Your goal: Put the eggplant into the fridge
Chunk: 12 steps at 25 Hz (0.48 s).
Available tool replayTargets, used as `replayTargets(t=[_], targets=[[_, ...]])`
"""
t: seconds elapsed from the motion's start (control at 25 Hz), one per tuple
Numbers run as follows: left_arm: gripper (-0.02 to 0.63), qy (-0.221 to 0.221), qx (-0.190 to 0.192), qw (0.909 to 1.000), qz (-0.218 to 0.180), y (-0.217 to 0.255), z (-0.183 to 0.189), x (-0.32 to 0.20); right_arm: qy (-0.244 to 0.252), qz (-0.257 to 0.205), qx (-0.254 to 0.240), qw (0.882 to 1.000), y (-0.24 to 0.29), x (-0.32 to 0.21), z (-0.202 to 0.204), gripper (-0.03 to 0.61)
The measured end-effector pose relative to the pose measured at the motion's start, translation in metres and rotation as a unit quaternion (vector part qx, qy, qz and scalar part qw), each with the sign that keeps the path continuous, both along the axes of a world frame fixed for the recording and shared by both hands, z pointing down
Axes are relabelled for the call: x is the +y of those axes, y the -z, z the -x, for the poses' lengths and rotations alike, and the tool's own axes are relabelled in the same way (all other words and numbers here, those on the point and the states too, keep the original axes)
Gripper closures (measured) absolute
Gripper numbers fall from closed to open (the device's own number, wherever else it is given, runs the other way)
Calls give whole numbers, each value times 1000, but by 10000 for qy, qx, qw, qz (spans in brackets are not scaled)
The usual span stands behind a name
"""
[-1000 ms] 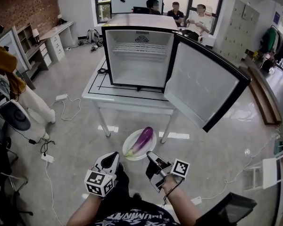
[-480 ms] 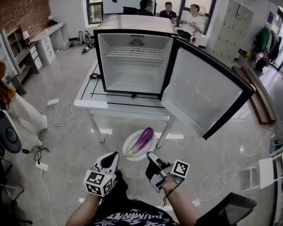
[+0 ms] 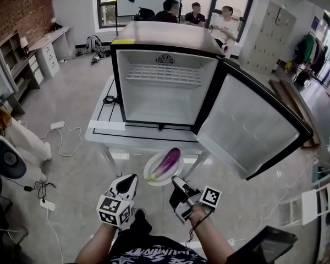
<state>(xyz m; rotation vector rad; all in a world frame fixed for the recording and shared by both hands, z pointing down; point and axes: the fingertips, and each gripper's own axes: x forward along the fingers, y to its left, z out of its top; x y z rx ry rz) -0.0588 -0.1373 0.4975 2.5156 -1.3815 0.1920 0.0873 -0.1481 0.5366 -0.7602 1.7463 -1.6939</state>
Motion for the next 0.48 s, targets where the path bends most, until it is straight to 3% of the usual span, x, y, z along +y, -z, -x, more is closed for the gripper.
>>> replayTargets(t=[0.48], targets=[[604,-435,207,9987,-170,18,23,-100,-313,2,179,9993,8,-86,39,557]])
